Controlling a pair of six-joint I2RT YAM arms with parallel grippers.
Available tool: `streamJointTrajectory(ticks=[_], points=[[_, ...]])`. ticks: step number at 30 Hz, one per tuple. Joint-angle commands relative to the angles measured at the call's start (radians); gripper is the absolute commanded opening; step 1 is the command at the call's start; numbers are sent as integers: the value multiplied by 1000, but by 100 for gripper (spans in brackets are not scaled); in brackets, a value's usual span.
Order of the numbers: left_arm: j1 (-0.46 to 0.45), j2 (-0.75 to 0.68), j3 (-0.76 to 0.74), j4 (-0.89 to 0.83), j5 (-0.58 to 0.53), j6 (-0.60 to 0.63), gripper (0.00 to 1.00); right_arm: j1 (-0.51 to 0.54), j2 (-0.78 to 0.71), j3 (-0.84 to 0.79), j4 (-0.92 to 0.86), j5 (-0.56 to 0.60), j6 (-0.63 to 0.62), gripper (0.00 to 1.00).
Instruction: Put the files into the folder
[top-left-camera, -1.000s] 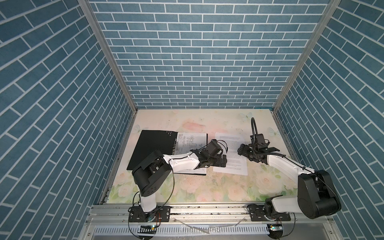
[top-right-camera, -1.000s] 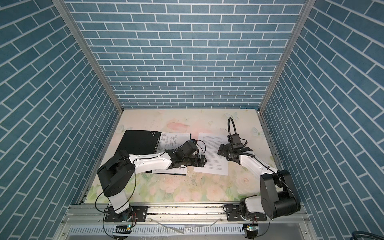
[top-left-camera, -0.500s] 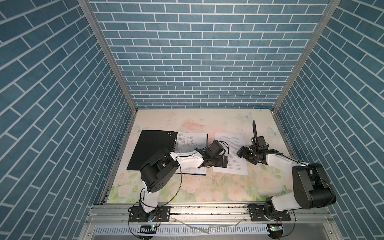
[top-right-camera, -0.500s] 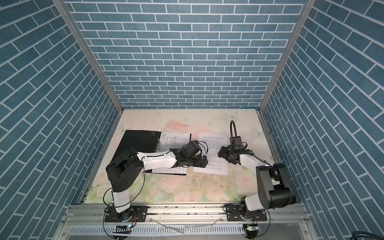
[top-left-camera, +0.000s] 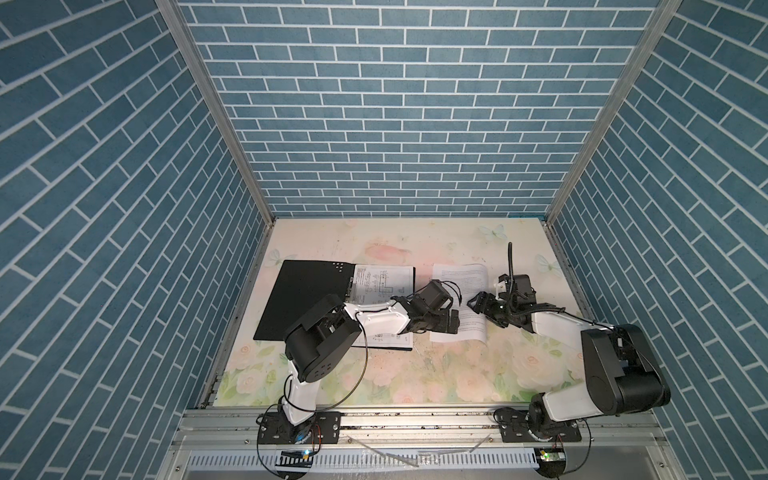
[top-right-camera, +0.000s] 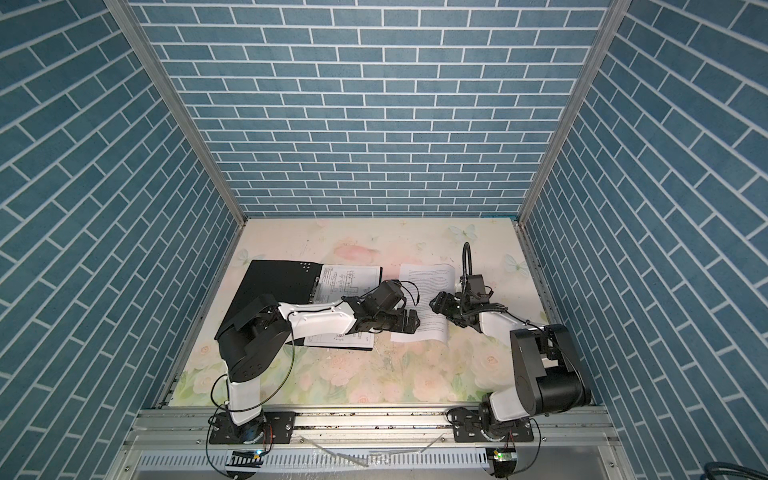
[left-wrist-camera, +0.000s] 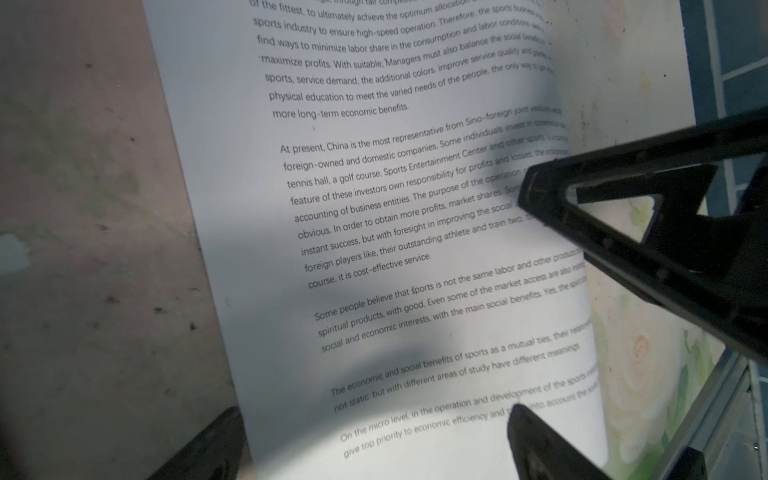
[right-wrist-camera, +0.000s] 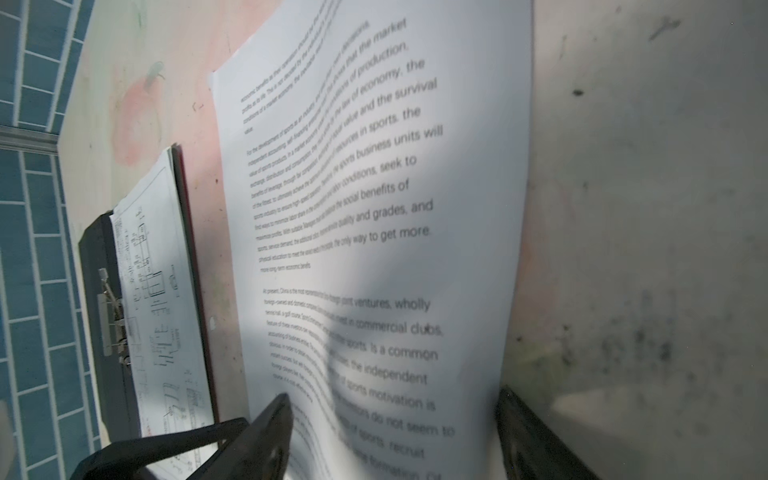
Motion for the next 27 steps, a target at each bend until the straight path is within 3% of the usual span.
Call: streamJointTrajectory(ticks=[1,7,15,21,27], points=[[5,36,-44,38,55,-31,100,2,5,-67,-30,-83,96,77],[18,33,-60,111,86,-23,100,2,-10,-115,45,-133,147,73],[50,20,-63,129,95,-22,100,3,-40,-177,107,-101,201,56],[50,-93,-96,53,45,-30,100,5,-73,-199,161,-64,262,54],[1,-184,-193,112,46,-144,100,9,-75,-195,162,-39,275,54]])
